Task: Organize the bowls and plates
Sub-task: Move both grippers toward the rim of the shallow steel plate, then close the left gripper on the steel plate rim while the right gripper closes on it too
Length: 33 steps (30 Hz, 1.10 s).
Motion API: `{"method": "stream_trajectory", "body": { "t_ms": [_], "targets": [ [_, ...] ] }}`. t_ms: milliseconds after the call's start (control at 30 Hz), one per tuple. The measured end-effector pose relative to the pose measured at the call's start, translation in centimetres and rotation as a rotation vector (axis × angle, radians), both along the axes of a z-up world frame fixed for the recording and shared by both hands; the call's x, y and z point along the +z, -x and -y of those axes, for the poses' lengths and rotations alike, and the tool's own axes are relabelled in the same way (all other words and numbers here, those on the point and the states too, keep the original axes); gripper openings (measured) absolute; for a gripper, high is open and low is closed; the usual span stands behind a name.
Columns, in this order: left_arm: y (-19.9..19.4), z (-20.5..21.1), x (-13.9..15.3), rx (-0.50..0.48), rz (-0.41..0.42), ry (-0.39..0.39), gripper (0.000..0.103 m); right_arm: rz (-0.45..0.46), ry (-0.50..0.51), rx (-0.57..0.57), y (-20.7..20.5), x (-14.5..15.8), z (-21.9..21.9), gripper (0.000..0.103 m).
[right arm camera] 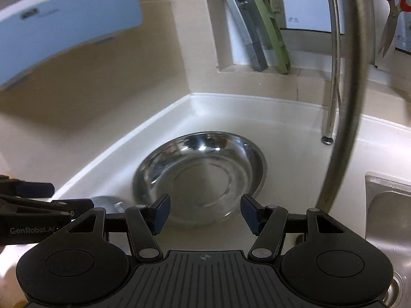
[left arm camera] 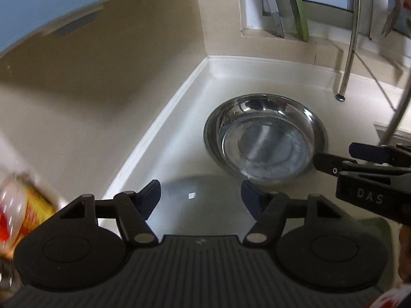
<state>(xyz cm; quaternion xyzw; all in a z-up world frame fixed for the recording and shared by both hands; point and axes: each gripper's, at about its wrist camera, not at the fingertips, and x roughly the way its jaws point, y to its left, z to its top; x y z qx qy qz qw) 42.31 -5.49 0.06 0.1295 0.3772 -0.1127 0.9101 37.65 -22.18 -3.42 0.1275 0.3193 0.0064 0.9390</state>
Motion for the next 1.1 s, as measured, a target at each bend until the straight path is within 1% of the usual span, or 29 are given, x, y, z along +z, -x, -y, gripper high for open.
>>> {"method": "stream_trajectory", "body": {
  "t_ms": [167, 233, 367, 433, 500, 600, 633, 767, 867, 900, 933, 967, 1033, 1067, 1100],
  "targets": [
    [-3.9, 1.5, -1.4, -0.022, -0.025, -0.010, 0.065, -0.027, 0.042, -0.032, -3.2, -1.4, -0.4, 0.062],
    [-5.2, 1.8, -2.1, -0.019, -0.039, -0.009, 0.062, -0.038, 0.060, -0.058, -4.5, -2.1, -0.4, 0.062],
    [-7.4, 2.3, -3.3, -0.016, -0.067, -0.010, 0.060, -0.053, 0.104, -0.119, -6.7, -3.2, -0.2, 0.062],
    [-8.4, 2.6, -3.8, -0.011, -0.076, -0.017, 0.055, -0.072, 0.111, -0.139, -7.6, -3.8, 0.0, 0.062],
    [-9.4, 2.8, -4.3, 0.000, -0.092, -0.017, 0.052, -0.088, 0.122, -0.159, -8.6, -4.4, 0.3, 0.062],
    [-10.6, 2.9, -4.9, 0.017, -0.112, -0.015, 0.043, -0.084, 0.152, -0.177, -9.3, -4.9, 0.6, 0.061],
    [-11.1, 2.9, -5.2, 0.022, -0.118, -0.016, 0.042, -0.082, 0.156, -0.179, -9.6, -5.0, 0.8, 0.061],
    [-12.3, 3.0, -5.9, 0.034, -0.132, -0.016, 0.041, -0.104, 0.207, -0.194, -10.5, -5.9, 0.8, 0.061],
    [-12.7, 3.2, -6.4, 0.034, -0.137, -0.018, 0.038, -0.122, 0.209, -0.210, -10.9, -6.7, 1.0, 0.061],
    [-12.9, 3.3, -6.5, 0.035, -0.137, -0.021, 0.037, -0.127, 0.204, -0.214, -10.9, -6.8, 1.1, 0.055],
    [-13.0, 3.4, -6.6, 0.034, -0.137, -0.022, 0.036, -0.132, 0.199, -0.218, -11.0, -7.0, 1.3, 0.047],
    [-13.0, 3.4, -6.7, 0.033, -0.138, -0.022, 0.034, -0.137, 0.192, -0.220, -11.0, -7.2, 1.4, 0.044],
    [-13.3, 3.5, -6.9, 0.033, -0.142, -0.023, 0.026, -0.139, 0.195, -0.236, -11.0, -7.3, 1.5, 0.034],
    [-13.4, 3.5, -7.0, 0.030, -0.145, -0.023, 0.025, -0.135, 0.199, -0.245, -10.9, -7.3, 1.6, 0.032],
    [-13.4, 3.5, -7.1, 0.024, -0.147, -0.017, 0.022, -0.133, 0.200, -0.254, -10.8, -7.3, 1.6, 0.027]
  ]
}}
